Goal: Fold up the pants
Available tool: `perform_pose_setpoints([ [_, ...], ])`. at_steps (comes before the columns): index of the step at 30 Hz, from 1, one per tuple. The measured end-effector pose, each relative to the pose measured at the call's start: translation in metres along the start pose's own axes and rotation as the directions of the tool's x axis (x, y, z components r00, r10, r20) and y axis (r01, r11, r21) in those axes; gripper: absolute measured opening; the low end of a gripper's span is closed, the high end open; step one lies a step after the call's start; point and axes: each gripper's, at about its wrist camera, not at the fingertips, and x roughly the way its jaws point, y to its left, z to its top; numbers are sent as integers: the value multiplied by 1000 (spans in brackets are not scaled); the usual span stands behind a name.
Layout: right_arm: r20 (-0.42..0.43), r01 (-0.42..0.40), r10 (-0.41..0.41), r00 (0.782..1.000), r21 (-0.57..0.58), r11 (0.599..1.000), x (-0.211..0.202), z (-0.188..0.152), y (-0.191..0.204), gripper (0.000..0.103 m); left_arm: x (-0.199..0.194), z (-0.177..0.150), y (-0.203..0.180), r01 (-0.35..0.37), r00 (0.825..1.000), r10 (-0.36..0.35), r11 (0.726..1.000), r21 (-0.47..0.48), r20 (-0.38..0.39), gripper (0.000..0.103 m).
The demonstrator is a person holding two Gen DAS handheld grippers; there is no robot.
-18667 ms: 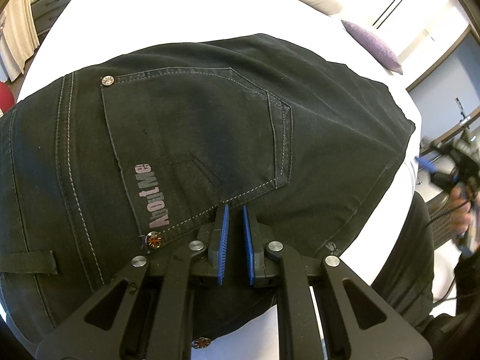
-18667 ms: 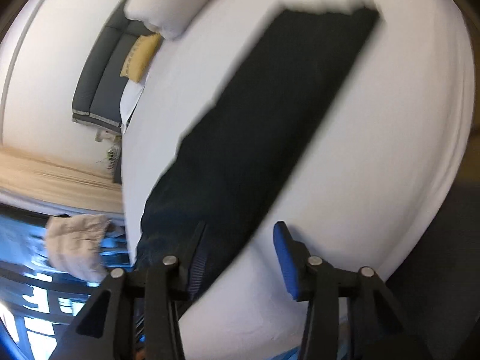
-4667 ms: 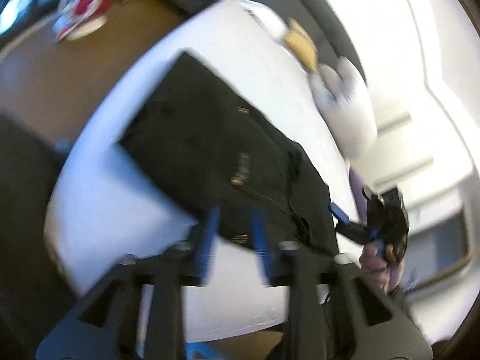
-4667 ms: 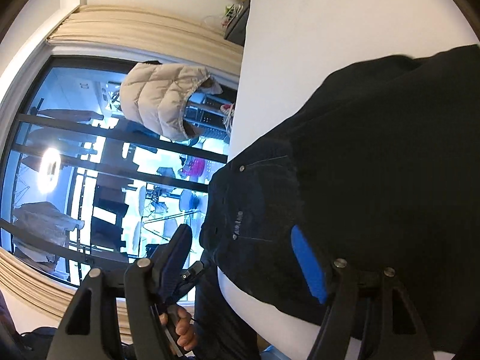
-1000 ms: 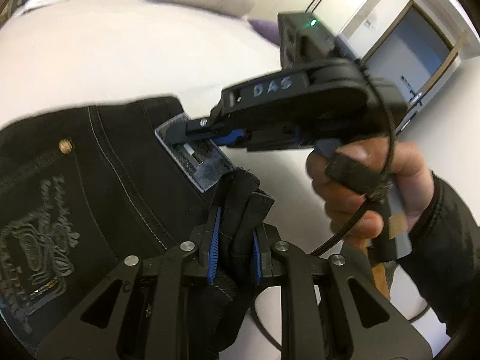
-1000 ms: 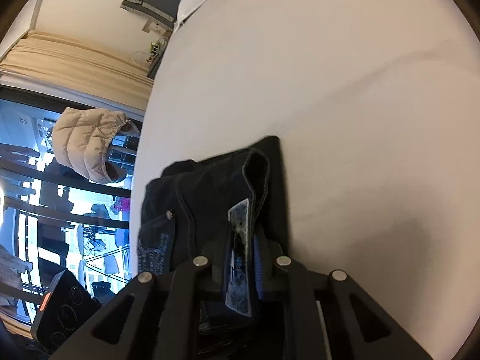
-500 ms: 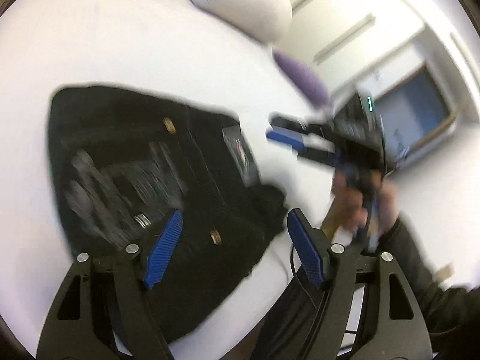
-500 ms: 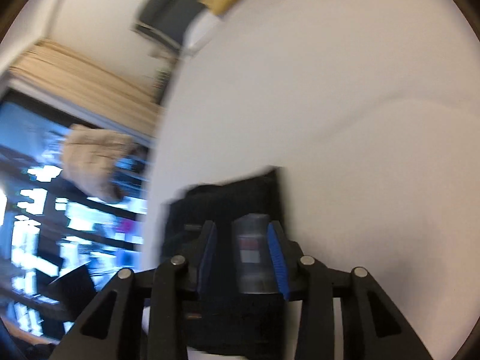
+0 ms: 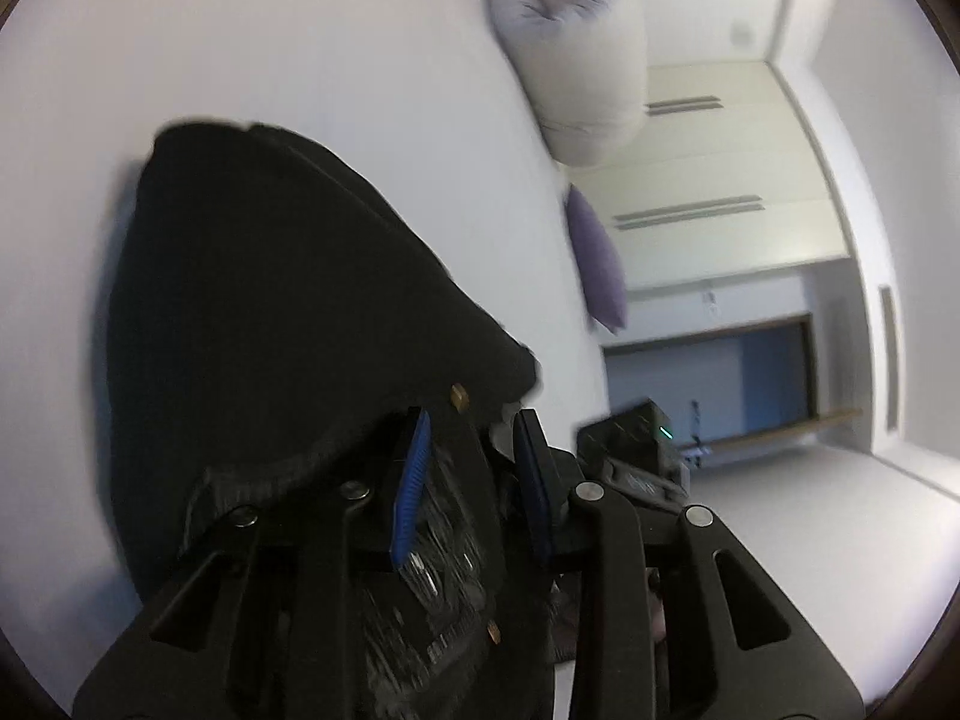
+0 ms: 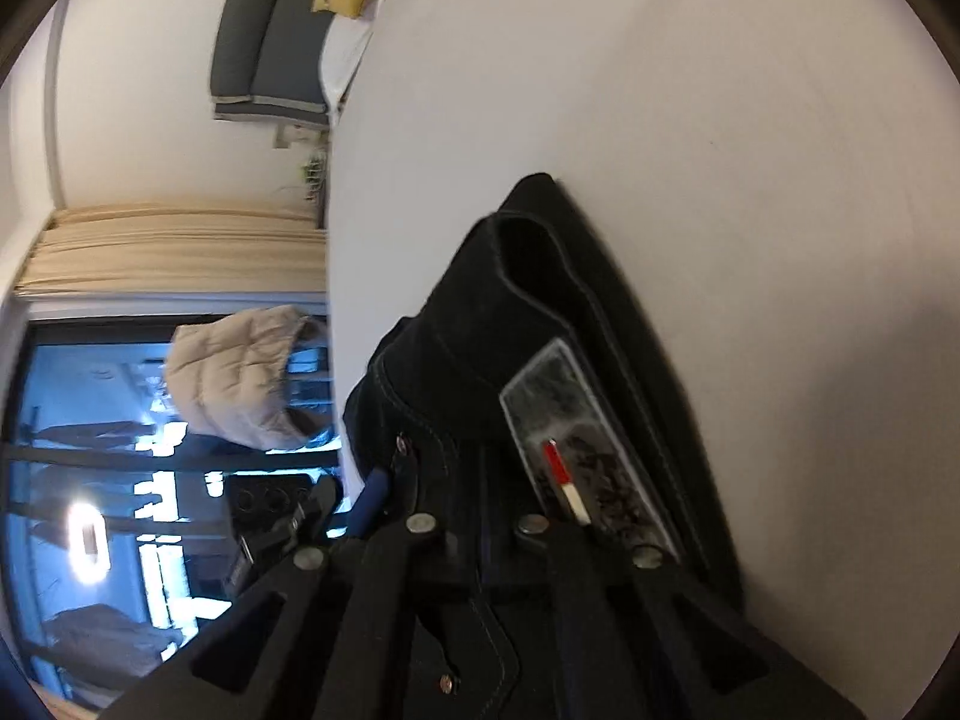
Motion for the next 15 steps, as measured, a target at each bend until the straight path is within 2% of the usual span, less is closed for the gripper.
perform_pose_setpoints([
  [3, -54, 0, -1, 999, -28, 1000, -2, -1, -1, 0, -1, -14, 0, 39, 998, -37, 998, 41, -53, 29],
  [8, -105, 5, -12, 994, -70, 998, -10, -10, -1, 0, -9, -30, -6, 75, 996, -71, 995, 67, -55, 29],
  [10, -121, 24, -36, 992, -96, 995, -18, -20, -1, 0, -6, -43, -12, 30, 998, -23, 993, 111, -65, 29],
  [13, -116, 54, -71, 991, -141, 989, -30, -32, 2, 0, 2, -70, -22, -39, 993, 62, 975, 219, -101, 29],
  [15, -103, 58, -76, 992, -164, 985, -40, -39, 6, 4, 12, -86, -26, -28, 990, 59, 973, 230, -129, 29],
])
